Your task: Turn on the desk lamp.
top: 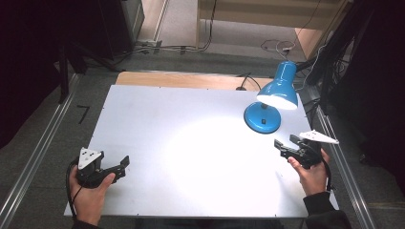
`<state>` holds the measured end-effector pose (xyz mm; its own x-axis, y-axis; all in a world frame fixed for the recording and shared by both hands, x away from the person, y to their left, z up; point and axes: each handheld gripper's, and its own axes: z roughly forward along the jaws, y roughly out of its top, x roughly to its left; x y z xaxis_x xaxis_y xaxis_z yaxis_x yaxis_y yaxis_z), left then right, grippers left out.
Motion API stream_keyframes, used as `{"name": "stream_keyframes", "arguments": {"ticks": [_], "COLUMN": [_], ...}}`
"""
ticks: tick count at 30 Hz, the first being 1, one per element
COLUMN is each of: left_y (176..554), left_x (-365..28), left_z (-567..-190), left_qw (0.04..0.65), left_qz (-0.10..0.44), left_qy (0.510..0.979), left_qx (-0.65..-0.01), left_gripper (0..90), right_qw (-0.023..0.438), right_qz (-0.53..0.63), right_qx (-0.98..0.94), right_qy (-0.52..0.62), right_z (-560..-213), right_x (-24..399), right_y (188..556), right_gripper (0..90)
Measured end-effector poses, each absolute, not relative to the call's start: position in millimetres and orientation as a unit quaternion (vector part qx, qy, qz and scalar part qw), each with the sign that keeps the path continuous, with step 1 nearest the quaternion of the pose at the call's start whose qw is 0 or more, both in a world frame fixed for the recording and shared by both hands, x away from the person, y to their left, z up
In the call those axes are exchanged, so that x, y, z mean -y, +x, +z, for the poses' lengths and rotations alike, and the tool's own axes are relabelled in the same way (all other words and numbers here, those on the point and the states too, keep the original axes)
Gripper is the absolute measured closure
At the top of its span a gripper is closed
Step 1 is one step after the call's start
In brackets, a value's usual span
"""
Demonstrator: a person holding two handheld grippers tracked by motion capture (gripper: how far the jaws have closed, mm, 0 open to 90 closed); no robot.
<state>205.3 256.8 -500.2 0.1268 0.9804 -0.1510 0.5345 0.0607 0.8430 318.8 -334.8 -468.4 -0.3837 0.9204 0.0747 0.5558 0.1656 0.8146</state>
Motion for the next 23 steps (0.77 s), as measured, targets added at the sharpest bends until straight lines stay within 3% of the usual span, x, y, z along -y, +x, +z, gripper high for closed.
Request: {"name": "stream_keyframes", "arguments": {"ticks": [23], "left_y": [204.9], "left_x": [-256.5], "left_z": [-499.4], "left_qw": [0.411], "left_qz": [0.274], "left_qy": [0.628], "left_qx": [-0.601], "left_gripper": [7.4], "right_qw": [0.245], "right_qz": [0.355], "right_qx": [-0.732], "right_qy": [0.528], "right_z": [-488.1], "right_x": [370.0], "right_y": [286.3], "right_gripper": [23.4]}}
